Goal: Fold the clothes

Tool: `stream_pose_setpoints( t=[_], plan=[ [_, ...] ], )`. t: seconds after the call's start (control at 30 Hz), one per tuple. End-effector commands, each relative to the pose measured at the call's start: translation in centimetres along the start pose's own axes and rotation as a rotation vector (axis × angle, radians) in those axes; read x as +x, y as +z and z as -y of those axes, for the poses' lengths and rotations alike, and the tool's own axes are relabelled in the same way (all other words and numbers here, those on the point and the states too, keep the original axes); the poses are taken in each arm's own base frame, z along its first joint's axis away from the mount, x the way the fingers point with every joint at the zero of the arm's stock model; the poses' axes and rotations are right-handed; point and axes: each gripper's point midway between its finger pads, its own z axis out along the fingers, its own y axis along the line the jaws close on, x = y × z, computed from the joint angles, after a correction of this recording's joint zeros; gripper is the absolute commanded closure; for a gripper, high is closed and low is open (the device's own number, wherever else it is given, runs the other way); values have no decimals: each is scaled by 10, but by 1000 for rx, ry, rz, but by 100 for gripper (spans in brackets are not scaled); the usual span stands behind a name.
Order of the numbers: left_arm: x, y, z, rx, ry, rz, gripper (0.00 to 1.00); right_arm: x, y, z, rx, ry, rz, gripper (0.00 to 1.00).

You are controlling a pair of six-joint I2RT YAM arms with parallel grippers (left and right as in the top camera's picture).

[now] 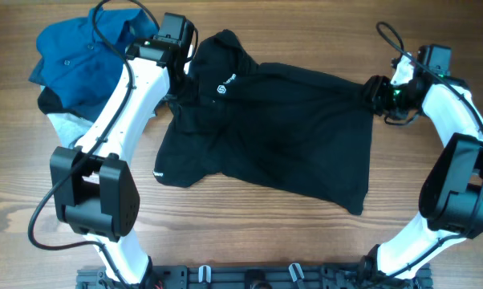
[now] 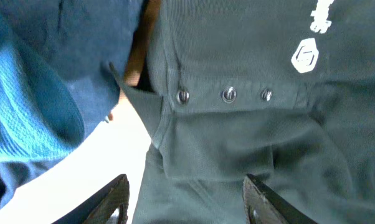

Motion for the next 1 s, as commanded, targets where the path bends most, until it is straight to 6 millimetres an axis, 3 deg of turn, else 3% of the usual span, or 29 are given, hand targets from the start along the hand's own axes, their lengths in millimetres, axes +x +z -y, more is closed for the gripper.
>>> stream_pose_setpoints(
  t=[0.0, 0.13, 0.2, 0.23, 0.27, 0.3, 0.37, 0.47, 0.53, 0.63, 0.77, 0.9, 0.97],
  plan=[
    [13, 2, 11, 83, -20, -67, 43, -11, 9, 28, 138, 122, 55, 62],
    [32, -1, 16, 115, -43, -148, 41, -35, 9, 29, 128, 127, 151, 73],
    [40, -2, 14, 105, -75, -183, 37, -43, 8, 19, 63, 100, 171, 73],
    [44, -2, 13, 101, -84, -198, 37, -40, 9, 14, 37, 70, 155, 64],
    [47, -3, 13, 98, -83, -210, 37, -33, 10, 14, 38, 29, 126, 42],
    [49, -4, 12, 95, -86, -221, 37, -25, 10, 17, 52, -4, 95, 35],
    [52, -4, 12, 93, -86, -232, 36, -10, 10, 33, 138, -65, 32, 32],
    [47, -3, 13, 97, -86, -213, 31, -5, 9, 43, 198, -93, 14, 33],
    [42, -2, 14, 102, -87, -193, 28, -1, 13, 41, 196, -139, -2, 40],
    [40, -2, 14, 104, -87, -183, 28, 8, 20, 36, 194, -170, -19, 68],
    [40, -2, 14, 104, -87, -183, 27, -2, 20, 34, 219, -162, 21, 92],
    [40, -2, 14, 104, -87, -183, 26, -27, 13, 26, 205, -132, 100, 96],
    [39, -2, 14, 104, -87, -181, 26, -54, 3, 5, 125, -161, 178, 96]
  ],
)
